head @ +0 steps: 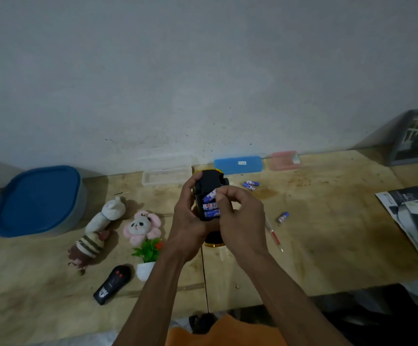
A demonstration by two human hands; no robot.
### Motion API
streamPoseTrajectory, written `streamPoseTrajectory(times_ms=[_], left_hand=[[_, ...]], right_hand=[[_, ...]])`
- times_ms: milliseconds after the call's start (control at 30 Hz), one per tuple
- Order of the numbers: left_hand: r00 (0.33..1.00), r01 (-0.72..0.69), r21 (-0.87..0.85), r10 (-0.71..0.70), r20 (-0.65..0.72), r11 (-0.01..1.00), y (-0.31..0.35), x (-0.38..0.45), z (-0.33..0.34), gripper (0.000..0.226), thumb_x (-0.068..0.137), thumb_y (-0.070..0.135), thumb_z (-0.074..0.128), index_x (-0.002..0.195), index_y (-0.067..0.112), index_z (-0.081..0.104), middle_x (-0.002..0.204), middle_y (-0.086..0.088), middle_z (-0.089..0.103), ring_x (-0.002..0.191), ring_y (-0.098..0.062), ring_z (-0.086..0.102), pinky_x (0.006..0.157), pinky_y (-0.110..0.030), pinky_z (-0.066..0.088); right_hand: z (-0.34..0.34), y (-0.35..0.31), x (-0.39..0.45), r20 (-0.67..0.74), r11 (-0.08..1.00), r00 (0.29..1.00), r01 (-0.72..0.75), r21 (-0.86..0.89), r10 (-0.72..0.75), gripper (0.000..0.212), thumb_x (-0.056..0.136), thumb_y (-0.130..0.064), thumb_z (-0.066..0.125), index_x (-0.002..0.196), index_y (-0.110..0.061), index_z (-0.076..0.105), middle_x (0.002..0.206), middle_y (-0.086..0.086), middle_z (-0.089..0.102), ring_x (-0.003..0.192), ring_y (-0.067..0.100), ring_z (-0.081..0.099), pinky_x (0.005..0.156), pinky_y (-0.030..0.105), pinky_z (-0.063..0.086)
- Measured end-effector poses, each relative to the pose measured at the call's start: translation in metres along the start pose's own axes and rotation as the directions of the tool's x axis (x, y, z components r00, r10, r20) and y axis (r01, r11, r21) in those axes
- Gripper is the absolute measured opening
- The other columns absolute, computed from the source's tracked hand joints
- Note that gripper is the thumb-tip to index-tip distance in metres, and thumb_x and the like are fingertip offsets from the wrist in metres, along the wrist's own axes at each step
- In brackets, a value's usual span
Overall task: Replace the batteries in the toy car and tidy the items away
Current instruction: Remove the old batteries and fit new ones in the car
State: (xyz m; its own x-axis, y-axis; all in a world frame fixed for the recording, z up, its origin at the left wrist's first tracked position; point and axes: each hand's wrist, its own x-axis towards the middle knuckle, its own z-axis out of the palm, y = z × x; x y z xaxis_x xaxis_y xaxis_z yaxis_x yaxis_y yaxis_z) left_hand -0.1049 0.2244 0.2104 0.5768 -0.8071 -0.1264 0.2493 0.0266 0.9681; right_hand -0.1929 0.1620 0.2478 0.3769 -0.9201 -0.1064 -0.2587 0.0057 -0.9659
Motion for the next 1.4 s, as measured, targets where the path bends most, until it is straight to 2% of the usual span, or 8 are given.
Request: streamPoseTrajectory(times_ms=[300,467,633,733,800,867,1233,1400], left_hand=[[1.0,-0.018,0.021,0.017,0.013,1.0,-0.004,0.005,0.002,0.106,0.062,-0.027,0.076,0.147,0.025,0.042,0.14,-0.006,0.058,0.118,-0.019,0.065,0.086,-0.041,0.061],[0.998,0.027,-0.048,-0.025,0.053,0.998,0.002,0.011,-0.001,0.104,0.057,-0.019,0.079,0.14,0.036,0.049,0.139,-0.007,0.058,0.109,-0.035,0.069,0.083,-0.053,0.06],[0.997,0.056,-0.085,-0.052,0.048,0.995,0.004,0.016,0.0,0.103,0.055,-0.018,0.078,0.137,0.038,0.051,0.134,-0.012,0.059,0.104,-0.038,0.069,0.084,-0.058,0.059],[0.995,0.076,-0.095,-0.069,0.079,0.993,0.005,0.02,0.002,0.104,0.056,-0.02,0.077,0.14,0.034,0.05,0.135,-0.013,0.059,0.108,-0.039,0.067,0.081,-0.052,0.06],[0.991,0.087,-0.094,-0.077,0.11,0.992,0.006,0.023,0.004,0.105,0.057,-0.021,0.076,0.144,0.031,0.046,0.133,-0.013,0.061,0.109,-0.037,0.068,0.08,-0.048,0.06],[0.989,0.087,-0.073,-0.077,0.127,0.994,0.008,0.026,0.006,0.106,0.059,-0.021,0.076,0.146,0.031,0.044,0.133,-0.01,0.063,0.106,-0.033,0.069,0.079,-0.045,0.06],[0.983,0.126,-0.105,-0.11,0.149,0.986,0.011,0.038,0.017,0.109,0.06,-0.035,0.07,0.146,0.027,0.046,0.133,-0.005,0.062,0.108,-0.033,0.069,0.08,-0.044,0.061],[0.982,0.135,-0.113,-0.118,0.144,0.984,0.007,0.043,0.024,0.109,0.055,-0.026,0.072,0.146,0.026,0.045,0.128,-0.009,0.065,0.111,-0.039,0.067,0.085,-0.051,0.06]], right_hand=[[-0.001,0.001,0.012,-0.01,0.965,0.978,0.202,-0.166,-0.206,0.015,0.082,-0.018,0.08,0.088,-0.02,0.066,0.08,-0.015,0.067,0.078,-0.008,0.061,0.068,0.001,0.043],[-0.017,-0.011,0.028,-0.056,0.956,0.998,-0.021,0.294,0.039,0.012,0.086,-0.011,0.075,0.095,-0.015,0.067,0.089,-0.002,0.073,0.084,0.01,0.071,0.074,0.022,0.058],[-0.036,-0.027,0.054,0.241,0.715,0.934,-0.358,0.601,0.264,0.015,0.096,-0.001,0.055,0.1,-0.007,0.067,0.086,0.006,0.066,0.066,0.017,0.064,0.06,0.03,0.053],[-0.04,-0.025,0.063,0.353,0.994,0.934,0.016,0.106,-0.052,0.016,0.098,-0.015,0.057,0.1,-0.018,0.072,0.087,-0.008,0.065,0.066,0.002,0.057,0.057,0.019,0.048],[-0.043,-0.018,0.07,0.535,0.826,0.787,0.499,-0.261,-0.307,0.017,0.096,-0.021,0.059,0.103,-0.029,0.071,0.097,-0.015,0.062,0.086,0.001,0.059,0.071,0.018,0.049],[-0.047,-0.014,0.08,0.688,0.619,0.661,0.684,-0.386,-0.301,0.022,0.096,-0.022,0.056,0.107,-0.036,0.07,0.104,-0.015,0.055,0.093,0.005,0.055,0.073,0.024,0.046],[-0.054,-0.031,0.108,0.894,0.291,0.386,0.903,-0.316,-0.226,0.029,0.098,-0.018,0.051,0.123,-0.028,0.061,0.121,-0.005,0.055,0.096,0.016,0.056,0.072,0.034,0.052],[-0.05,-0.033,0.119,0.923,0.317,0.328,0.913,-0.256,-0.202,0.016,0.1,-0.015,0.045,0.105,-0.022,0.058,0.104,-0.01,0.042,0.083,0.016,0.05,0.068,0.034,0.05]])
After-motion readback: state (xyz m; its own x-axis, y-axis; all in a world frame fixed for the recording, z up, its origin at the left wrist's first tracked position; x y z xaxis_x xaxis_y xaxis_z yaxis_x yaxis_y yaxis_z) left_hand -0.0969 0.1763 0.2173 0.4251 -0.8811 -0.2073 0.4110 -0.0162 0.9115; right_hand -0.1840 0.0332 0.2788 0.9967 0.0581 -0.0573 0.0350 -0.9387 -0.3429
